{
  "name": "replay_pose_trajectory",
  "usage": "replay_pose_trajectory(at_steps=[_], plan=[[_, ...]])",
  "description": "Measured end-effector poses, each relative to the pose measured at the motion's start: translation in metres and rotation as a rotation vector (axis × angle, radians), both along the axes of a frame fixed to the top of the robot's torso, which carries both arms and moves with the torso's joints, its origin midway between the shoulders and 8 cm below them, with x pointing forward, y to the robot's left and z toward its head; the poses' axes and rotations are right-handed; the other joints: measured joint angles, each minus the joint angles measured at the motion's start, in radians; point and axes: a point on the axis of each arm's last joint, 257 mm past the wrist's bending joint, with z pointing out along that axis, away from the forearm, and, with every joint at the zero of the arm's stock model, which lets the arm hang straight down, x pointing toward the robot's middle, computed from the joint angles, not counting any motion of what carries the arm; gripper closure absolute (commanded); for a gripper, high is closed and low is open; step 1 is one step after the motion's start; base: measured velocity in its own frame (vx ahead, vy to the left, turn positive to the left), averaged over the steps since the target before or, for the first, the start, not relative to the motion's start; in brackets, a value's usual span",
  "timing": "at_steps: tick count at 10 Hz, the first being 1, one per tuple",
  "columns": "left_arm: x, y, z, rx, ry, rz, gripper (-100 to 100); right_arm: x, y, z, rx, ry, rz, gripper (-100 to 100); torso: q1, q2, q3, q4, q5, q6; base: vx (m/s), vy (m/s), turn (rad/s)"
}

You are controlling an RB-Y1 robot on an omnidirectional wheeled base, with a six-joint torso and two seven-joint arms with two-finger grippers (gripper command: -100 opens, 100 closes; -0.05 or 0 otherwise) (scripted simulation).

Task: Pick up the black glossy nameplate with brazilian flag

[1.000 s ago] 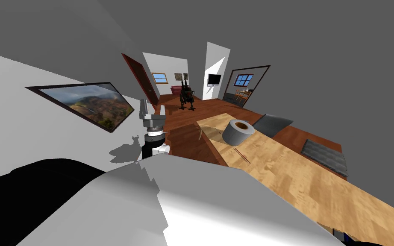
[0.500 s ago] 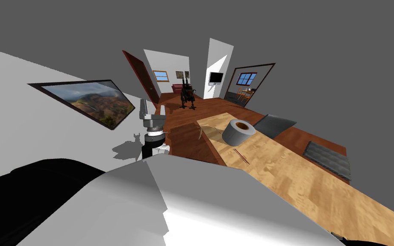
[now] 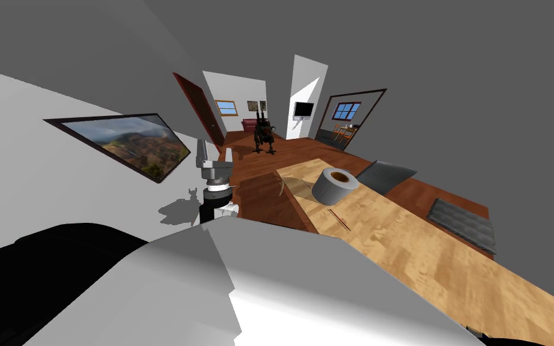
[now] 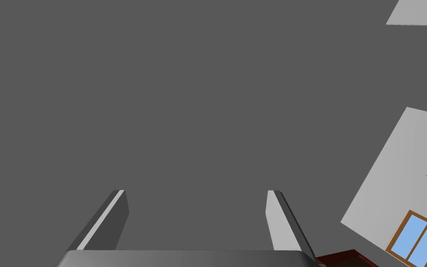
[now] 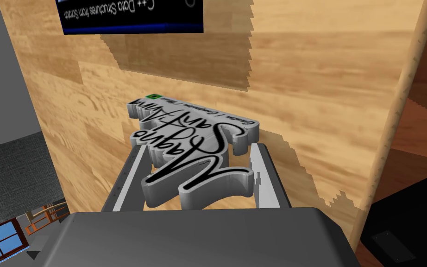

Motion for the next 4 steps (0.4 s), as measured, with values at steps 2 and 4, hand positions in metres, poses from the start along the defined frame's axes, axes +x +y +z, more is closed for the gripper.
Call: replay_pose_trajectory(at_steps=[2,4], plan=[[0.0,0.0,0.0,0.0,0.0,0.0,0,-0.002,-0.003,0.005,-0.003,0.001,0.006,100,0.003,-0.001,-0.001,0.0,0.001,0.001,0.041,0.078,-0.098],[0.0,0.0,0.0,0.0,0.0,0.0,0,-0.004,-0.006,0.012,-0.004,0.001,0.011,0,0.006,-0.001,-0.001,0.0,0.002,0.0,0.012,0.035,-0.018]])
